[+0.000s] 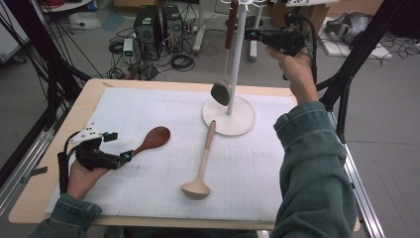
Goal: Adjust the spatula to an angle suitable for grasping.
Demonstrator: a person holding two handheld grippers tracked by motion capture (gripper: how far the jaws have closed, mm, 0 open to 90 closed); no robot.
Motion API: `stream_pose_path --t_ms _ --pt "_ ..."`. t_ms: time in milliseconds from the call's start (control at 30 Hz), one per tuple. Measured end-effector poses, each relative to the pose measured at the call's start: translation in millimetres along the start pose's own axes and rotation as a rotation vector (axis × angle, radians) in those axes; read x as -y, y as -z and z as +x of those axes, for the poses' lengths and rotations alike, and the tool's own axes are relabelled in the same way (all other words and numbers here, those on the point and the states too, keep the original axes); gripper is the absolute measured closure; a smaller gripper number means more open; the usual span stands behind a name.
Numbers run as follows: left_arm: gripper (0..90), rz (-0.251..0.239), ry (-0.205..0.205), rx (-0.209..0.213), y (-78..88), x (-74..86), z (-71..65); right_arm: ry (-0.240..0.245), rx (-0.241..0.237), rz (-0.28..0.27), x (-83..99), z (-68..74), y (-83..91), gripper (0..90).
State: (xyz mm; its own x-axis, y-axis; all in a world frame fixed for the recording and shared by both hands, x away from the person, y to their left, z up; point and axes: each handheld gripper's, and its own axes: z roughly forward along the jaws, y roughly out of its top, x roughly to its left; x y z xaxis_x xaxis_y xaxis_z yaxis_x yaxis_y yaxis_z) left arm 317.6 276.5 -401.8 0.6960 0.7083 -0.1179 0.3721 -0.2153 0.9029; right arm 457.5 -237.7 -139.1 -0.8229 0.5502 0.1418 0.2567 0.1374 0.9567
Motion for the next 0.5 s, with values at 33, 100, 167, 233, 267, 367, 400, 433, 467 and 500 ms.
stream_pose_path --t_ms 33,100,167,233,267,367,400,433,467,500 --pt "1.7 0.0 0.002 0.0 0.1 0.1 0.0 0.008 0.004 -0.003 -4.0 0.9 0.5 89.5" --pt "1.7 0.004 -0.001 0.001 0.0 0.1 0.6 0.018 0.006 0.001 -10.6 2.1 1.0 89.5" --pt "1.7 0.005 0.0 0.001 -0.1 0.2 0.7 0.019 0.017 0.01 -14.9 0.9 1.2 89.5" --pt "1.7 0.004 -0.001 0.001 -0.1 0.3 0.9 0.02 0.026 0.01 -16.5 0.0 1.9 89.5" --pt "1.7 0.005 -0.001 0.002 -0.2 0.3 1.0 0.018 0.023 0.005 -16.6 -0.4 2.6 89.5" --pt "1.7 0.007 0.002 0.006 -0.9 0.3 0.6 0.014 0.027 -0.002 -15.9 -1.2 4.3 89.5" --pt "1.7 0.007 -0.001 0.007 -1.3 0.2 0.7 0.012 0.029 -0.004 -15.6 -1.1 4.9 89.5" --pt "1.7 0.008 -0.002 0.005 -1.5 0.1 0.5 0.009 0.025 -0.005 -15.2 -1.1 5.6 89.6" --pt "1.7 0.008 0.002 0.007 -1.9 0.1 0.0 0.011 0.019 -0.007 -14.8 -1.2 6.0 89.5" --pt "1.7 0.009 -0.001 0.009 -2.2 0.1 -0.1 0.014 0.021 -0.004 -14.6 -1.2 6.3 89.6"
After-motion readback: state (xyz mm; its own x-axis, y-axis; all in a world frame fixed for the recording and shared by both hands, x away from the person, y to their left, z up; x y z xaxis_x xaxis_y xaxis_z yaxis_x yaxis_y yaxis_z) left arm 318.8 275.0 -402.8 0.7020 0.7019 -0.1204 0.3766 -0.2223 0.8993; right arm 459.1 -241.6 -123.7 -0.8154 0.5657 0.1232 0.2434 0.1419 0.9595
